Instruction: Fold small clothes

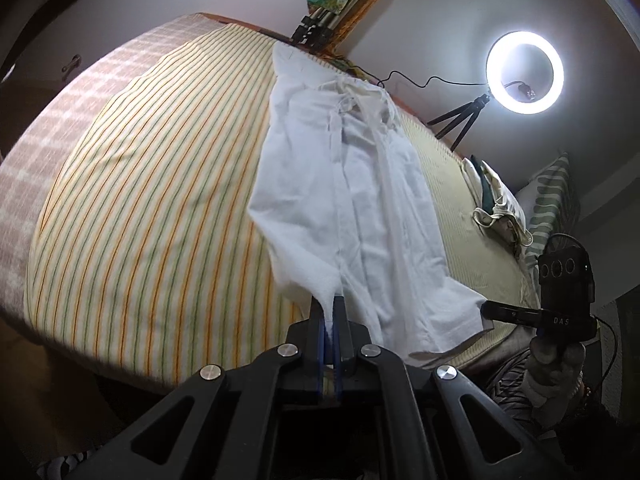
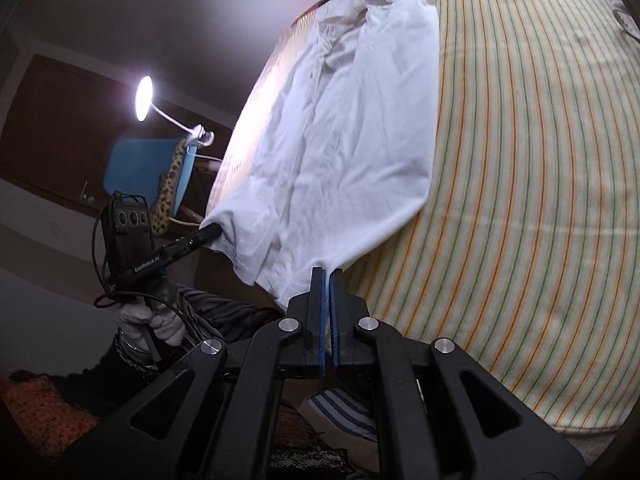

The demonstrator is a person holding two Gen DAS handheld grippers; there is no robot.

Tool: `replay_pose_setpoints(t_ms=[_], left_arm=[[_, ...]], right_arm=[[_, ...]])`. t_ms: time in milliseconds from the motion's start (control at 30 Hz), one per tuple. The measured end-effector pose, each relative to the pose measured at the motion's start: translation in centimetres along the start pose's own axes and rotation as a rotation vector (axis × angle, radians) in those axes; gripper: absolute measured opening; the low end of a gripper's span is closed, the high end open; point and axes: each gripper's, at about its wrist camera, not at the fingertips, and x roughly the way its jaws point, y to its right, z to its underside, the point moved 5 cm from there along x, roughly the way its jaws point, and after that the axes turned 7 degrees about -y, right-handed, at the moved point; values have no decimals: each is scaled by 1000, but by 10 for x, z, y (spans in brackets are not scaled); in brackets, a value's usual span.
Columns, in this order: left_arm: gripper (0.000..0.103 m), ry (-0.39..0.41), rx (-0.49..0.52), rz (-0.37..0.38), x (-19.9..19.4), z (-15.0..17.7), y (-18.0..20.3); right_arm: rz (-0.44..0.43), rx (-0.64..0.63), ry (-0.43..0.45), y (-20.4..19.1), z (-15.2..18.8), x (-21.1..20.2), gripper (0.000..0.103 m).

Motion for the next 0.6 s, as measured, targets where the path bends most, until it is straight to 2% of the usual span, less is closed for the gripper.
replay_pose_setpoints(t_ms=[267, 600], left_arm=[[0, 14, 26, -3, 3, -45, 8], [0, -6, 19, -76, 34, -113, -3]], right_arm=[[-16, 37, 87, 2, -42, -18, 3], [23, 97, 126, 30, -102, -18, 3]])
